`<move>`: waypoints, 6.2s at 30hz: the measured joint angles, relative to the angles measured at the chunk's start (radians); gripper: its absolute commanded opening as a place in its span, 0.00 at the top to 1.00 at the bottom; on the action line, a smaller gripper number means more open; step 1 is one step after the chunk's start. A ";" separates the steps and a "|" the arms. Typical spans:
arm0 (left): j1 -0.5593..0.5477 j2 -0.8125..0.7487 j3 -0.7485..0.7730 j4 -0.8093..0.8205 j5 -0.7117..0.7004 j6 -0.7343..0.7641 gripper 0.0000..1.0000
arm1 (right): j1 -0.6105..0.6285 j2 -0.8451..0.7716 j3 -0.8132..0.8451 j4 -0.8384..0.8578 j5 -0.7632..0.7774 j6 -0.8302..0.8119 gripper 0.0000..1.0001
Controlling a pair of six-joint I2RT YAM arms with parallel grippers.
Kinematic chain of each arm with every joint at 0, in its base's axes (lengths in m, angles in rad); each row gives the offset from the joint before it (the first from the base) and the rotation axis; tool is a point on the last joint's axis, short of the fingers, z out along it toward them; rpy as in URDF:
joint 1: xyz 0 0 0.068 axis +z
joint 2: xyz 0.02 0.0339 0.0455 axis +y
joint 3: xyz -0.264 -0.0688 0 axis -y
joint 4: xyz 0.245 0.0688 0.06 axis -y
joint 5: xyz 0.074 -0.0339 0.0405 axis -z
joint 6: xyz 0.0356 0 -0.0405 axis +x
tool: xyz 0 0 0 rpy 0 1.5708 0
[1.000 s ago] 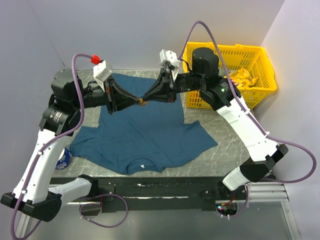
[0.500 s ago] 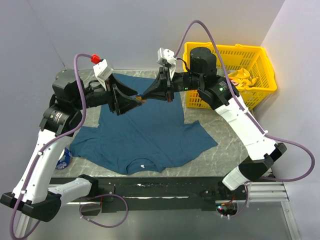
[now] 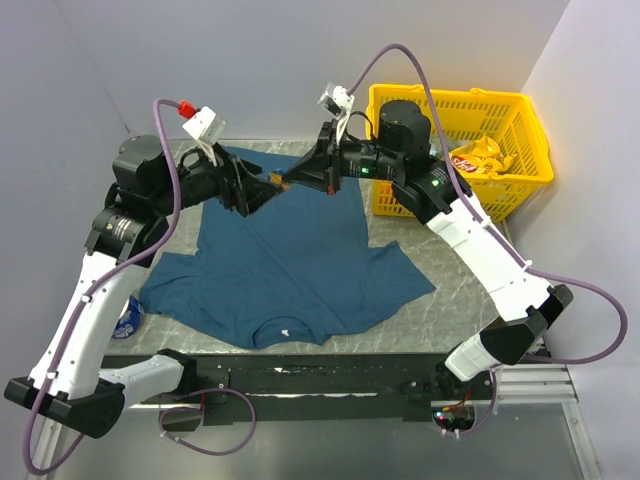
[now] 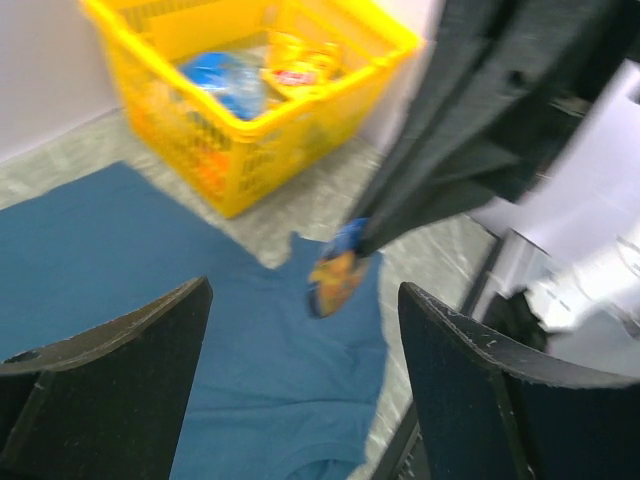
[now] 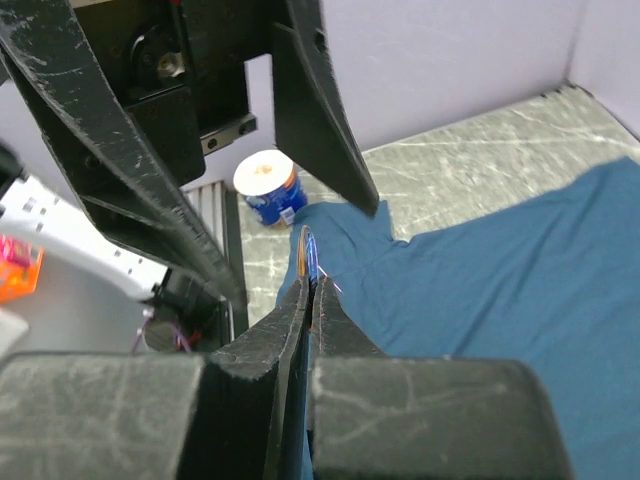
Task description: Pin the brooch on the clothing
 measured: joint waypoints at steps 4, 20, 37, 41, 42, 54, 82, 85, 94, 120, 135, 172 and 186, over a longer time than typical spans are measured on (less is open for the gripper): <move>0.025 -0.006 -0.013 0.006 -0.080 -0.018 0.17 | 0.000 0.002 -0.006 -0.002 0.060 0.044 1.00; 0.136 -0.142 -0.365 0.021 -0.401 -0.249 0.15 | 0.059 0.053 -0.349 0.063 0.145 0.133 1.00; 0.181 -0.173 -0.681 0.097 -0.711 -0.440 0.13 | 0.206 0.396 -0.376 0.223 0.311 0.240 1.00; 0.222 -0.175 -0.680 0.105 -0.739 -0.430 0.13 | 0.200 0.555 -0.264 0.245 0.205 0.317 1.00; 0.229 -0.177 -0.680 0.102 -0.745 -0.422 0.12 | 0.200 0.579 -0.246 0.246 0.185 0.333 1.00; 0.244 -0.263 -0.680 0.082 -0.766 -0.380 0.09 | 0.200 0.769 -0.008 0.211 0.060 0.537 1.00; 0.244 -0.262 -0.691 0.084 -0.727 -0.355 0.08 | 0.199 0.948 0.105 0.126 0.091 0.737 1.00; 0.244 -0.262 -0.699 0.083 -0.719 -0.355 0.08 | 0.199 0.948 0.099 0.148 0.096 0.733 1.00; 0.244 -0.261 -0.720 0.094 -0.694 -0.360 0.09 | 0.199 0.947 0.000 0.298 0.049 0.719 1.00; 0.244 -0.087 -0.750 0.087 -0.765 -0.425 0.14 | 0.150 0.834 -0.159 0.329 0.089 0.598 1.00; 0.244 -0.014 -0.789 0.115 -0.793 -0.427 0.17 | 0.133 0.772 -0.227 0.304 0.086 0.584 1.00; 0.244 0.282 -0.809 0.194 -0.769 -0.459 0.99 | 0.107 0.684 -0.156 0.042 0.140 0.464 1.00; 0.236 0.464 -0.651 0.100 -0.892 -0.541 0.99 | 0.107 0.716 -0.029 -0.082 0.145 0.412 1.00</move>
